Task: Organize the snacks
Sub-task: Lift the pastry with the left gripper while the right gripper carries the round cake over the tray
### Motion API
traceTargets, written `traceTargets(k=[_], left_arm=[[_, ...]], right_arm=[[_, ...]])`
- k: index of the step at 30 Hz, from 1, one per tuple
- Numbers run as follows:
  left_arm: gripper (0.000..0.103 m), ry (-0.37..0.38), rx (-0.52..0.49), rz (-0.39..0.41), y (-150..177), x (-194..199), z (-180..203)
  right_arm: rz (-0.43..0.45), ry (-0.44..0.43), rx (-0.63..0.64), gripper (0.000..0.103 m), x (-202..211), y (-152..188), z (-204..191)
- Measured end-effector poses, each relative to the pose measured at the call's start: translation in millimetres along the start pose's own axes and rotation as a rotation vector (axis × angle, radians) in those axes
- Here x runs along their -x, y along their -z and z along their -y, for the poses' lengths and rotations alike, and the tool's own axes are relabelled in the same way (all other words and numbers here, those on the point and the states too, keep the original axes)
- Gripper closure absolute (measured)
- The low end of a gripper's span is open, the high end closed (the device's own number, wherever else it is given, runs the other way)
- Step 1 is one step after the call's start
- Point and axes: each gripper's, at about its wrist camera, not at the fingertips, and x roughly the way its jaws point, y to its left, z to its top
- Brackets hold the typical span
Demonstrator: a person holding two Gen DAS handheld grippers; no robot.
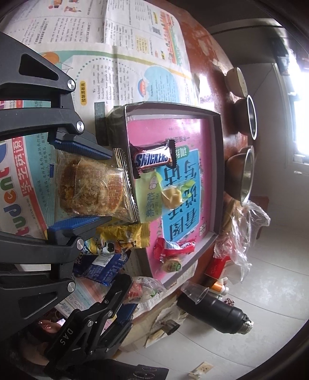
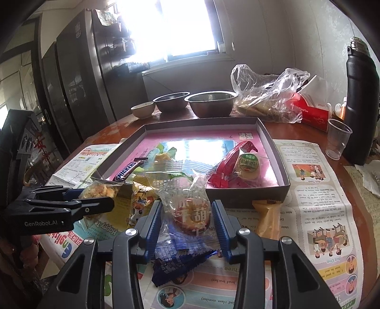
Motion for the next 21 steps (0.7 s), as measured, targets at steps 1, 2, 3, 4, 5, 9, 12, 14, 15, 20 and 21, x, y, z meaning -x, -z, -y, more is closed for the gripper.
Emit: traceTargets(k=[1,2,3,4,5,9,12,14,15,20,21], left_arm=[[0.057,0.002,0.000,0.005,-0.4,1.9,0.0],[0.057,0.003,0.000,0.008,-0.7,3.2,0.1],[0.057,0.004,0.001,0.013,-1.1,5.3,0.0],[0.057,0.005,0.001,0.016,-1.3,6.5,0.0],[0.057,0.006,0.001,0.018,-1.6,7.9,-0.2],[0.057,0.010,0.003,0.034,-3.1,14.5,0.3],[0.057,0.011,0.003,0.044,-3.0,18.8,0.3],[0.057,0.012,0.004,0.050,-3.1,21.2,-0.1],[0.057,0.013,0.003,0.054,-3.3,22.6,0.0],[0.057,0.013,0.001,0.064,-4.6,26.1,0.5],[0.057,0.014,0.001,0.066,-4.6,26.7,1.0]], right_arm=[[0.003,0.002,0.001,0.060,1.1,-0.3,-0.3],[0.004,0.002,0.001,0.060,1.8,-0.8,-0.5],[0.007,0.002,0.001,0.060,3.1,-1.2,-0.9],[0.009,0.003,0.001,0.060,3.8,-1.2,-1.6],[0.012,0.004,0.003,0.060,5.0,-1.6,-2.2],[0.021,0.007,0.005,0.060,8.8,-2.7,-4.0],[0.033,0.009,0.005,0.060,12.8,-4.3,-4.8],[0.036,0.008,0.005,0.060,14.0,-5.7,-4.9],[0.040,0.010,0.004,0.060,15.0,-6.3,-4.8],[0.049,0.006,0.001,0.060,18.4,-9.4,-3.9],[0.054,0.008,0.001,0.060,19.4,-9.9,-3.9]])
